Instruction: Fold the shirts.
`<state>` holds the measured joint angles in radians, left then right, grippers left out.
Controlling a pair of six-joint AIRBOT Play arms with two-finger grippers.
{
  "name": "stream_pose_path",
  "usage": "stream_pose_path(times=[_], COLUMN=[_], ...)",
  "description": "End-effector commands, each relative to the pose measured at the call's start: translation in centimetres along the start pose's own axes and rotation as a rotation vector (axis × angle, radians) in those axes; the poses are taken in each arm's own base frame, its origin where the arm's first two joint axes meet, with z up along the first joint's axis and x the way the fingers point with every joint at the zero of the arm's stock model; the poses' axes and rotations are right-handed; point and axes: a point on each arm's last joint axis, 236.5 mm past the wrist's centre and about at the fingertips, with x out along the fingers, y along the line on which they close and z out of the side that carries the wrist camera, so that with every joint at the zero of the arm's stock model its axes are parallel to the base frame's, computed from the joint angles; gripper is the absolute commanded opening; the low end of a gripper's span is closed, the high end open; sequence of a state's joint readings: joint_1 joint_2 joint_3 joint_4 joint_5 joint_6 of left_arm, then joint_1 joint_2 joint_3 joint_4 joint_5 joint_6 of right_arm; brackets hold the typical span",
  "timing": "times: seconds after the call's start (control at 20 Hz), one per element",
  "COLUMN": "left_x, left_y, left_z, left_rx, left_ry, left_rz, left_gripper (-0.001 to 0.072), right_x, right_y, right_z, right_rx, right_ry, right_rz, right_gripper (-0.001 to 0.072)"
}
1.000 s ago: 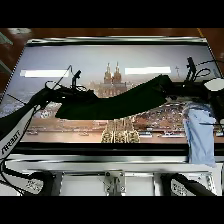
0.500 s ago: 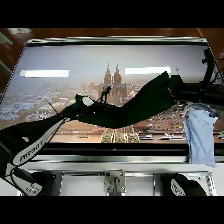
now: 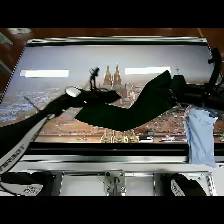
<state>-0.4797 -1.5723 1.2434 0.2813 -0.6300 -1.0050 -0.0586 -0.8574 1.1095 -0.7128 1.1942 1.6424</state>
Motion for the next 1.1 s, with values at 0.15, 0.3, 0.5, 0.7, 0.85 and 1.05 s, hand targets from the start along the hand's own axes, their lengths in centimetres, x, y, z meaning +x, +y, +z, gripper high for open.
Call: stream_pose_path(times=[0.15,0.3,0.5,0.7,0.85,1.05], left_x=[-20.3,-28.8,-34.1,-33.9,-32.5,-30.4], left_y=[-1.5,-2.7,-4.7,-4.7,-2.4,1.4], left_z=[12.8,14.3,12.4,8.3,6.4,3.1], left_rx=[0.316,0.338,0.388,0.416,0.354,0.246], left_ry=[-0.344,-0.458,-0.463,-0.321,-0.272,-0.195], left_rz=[0.184,0.246,0.280,0.299,0.295,0.292], left_gripper=[0.0039,0.0039,0.0040,0.0040,0.0040,0.0040], right_x=[8.6,16.2,25.7,31.1,32.9,30.4], right_y=[3.3,5.3,4.1,2.2,3.1,5.5], right_z=[-0.8,-3.0,-8.2,-11.6,-11.8,-5.1], right_rx=[-0.080,-0.092,0.030,0.217,0.232,0.192], right_ry=[-0.021,-0.037,-0.017,-0.037,-0.044,-0.202], right_rz=[0.038,0.086,0.077,0.043,0.056,0.121], right_gripper=[0.0061,0.0061,0.0061,0.0067,0.0632,0.0672])
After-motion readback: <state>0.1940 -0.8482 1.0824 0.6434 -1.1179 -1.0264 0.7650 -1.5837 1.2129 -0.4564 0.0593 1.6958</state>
